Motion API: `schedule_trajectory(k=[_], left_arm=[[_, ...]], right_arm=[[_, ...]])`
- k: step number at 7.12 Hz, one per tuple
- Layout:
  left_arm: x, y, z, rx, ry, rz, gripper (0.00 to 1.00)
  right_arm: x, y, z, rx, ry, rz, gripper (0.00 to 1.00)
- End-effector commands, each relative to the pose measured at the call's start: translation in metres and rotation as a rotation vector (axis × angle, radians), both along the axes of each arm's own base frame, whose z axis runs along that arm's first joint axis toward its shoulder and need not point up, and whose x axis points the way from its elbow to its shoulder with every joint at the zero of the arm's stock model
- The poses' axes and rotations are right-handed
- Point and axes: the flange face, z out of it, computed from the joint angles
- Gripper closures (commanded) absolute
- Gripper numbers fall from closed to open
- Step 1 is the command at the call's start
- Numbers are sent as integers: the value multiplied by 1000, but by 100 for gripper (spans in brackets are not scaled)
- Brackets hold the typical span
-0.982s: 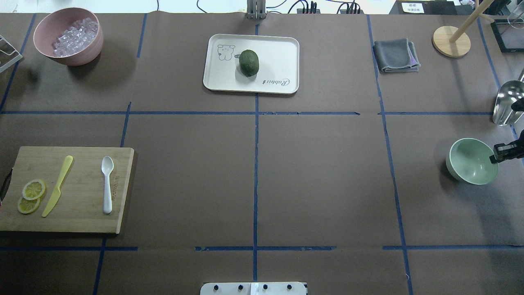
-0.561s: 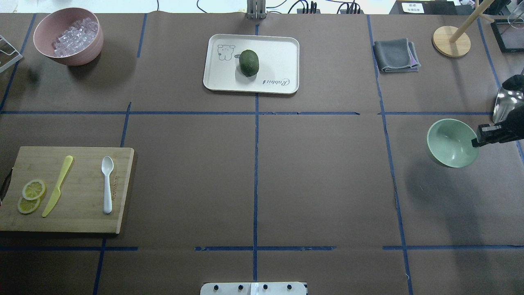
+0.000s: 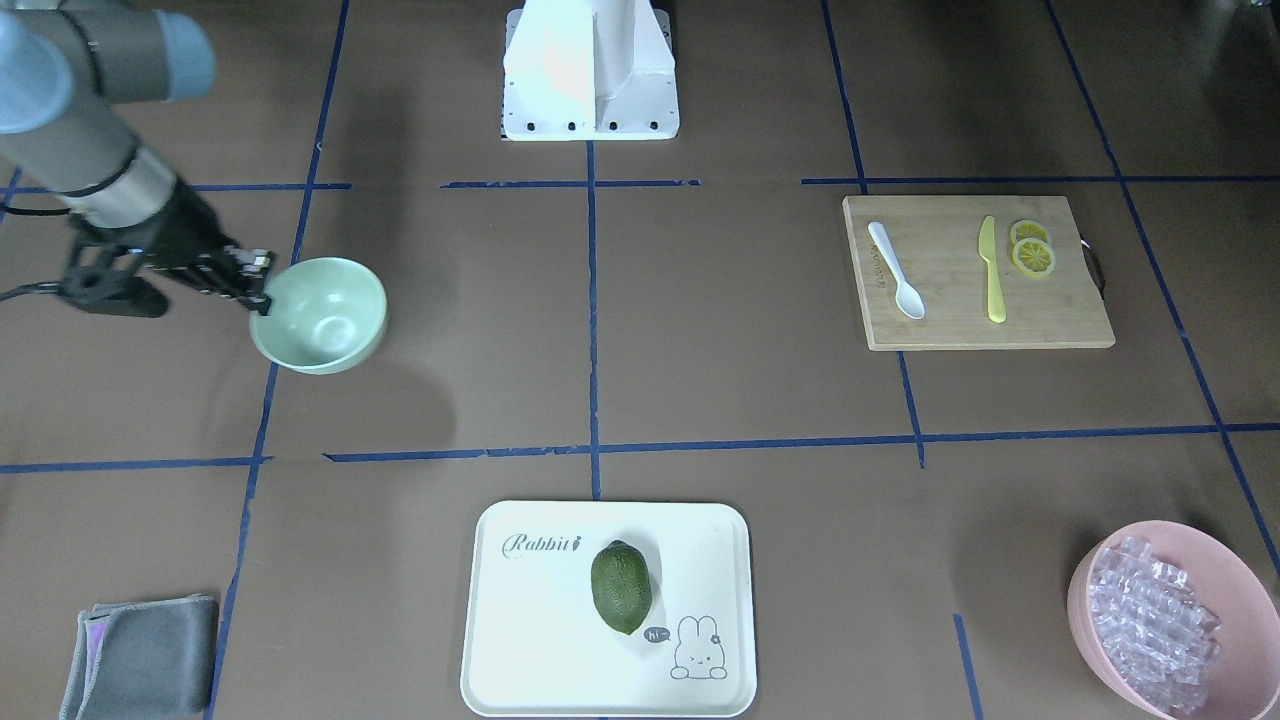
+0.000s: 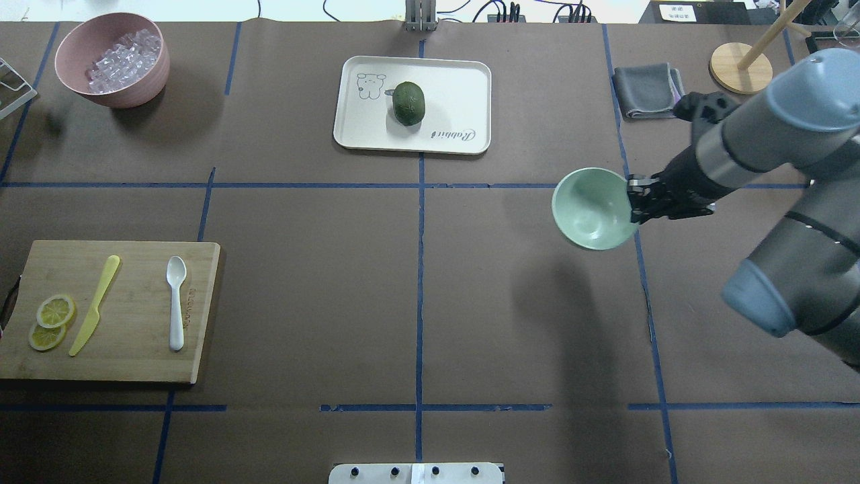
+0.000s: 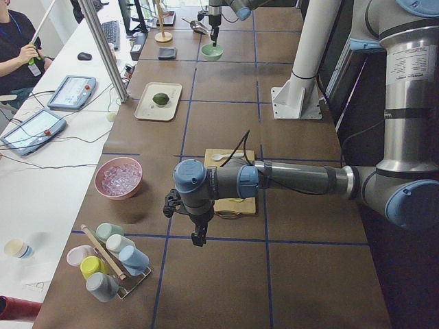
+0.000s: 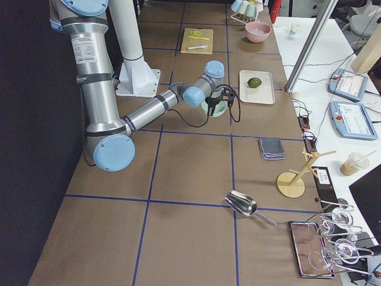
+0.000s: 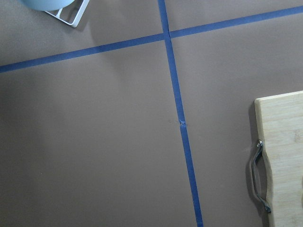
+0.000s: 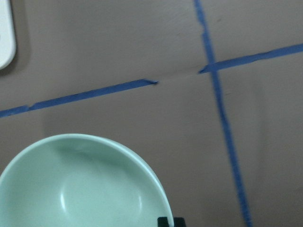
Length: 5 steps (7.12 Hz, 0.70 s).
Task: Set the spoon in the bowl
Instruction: 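Carry the bowl with the right gripper to the table's center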
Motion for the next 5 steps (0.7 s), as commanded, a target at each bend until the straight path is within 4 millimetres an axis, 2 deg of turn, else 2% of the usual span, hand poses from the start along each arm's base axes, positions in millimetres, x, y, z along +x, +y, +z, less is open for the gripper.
schedule_trajectory(k=[1, 2, 3, 4, 5], left_arm=[[1, -2, -16, 29, 2, -4, 0], [3, -8, -23, 56, 3, 1, 0], [3, -15, -30, 107, 2, 0, 0], [2, -18, -32, 149, -1, -2, 0], [2, -20, -32, 180, -2, -2, 0]], right_arm=[[-104, 27, -97, -47, 31, 57, 100], [-132, 39, -104, -71, 34, 53, 100], [-163, 41, -118, -69, 47, 74, 100], [-194, 38, -128, -75, 66, 95, 100], [-213, 34, -129, -85, 84, 94, 100]])
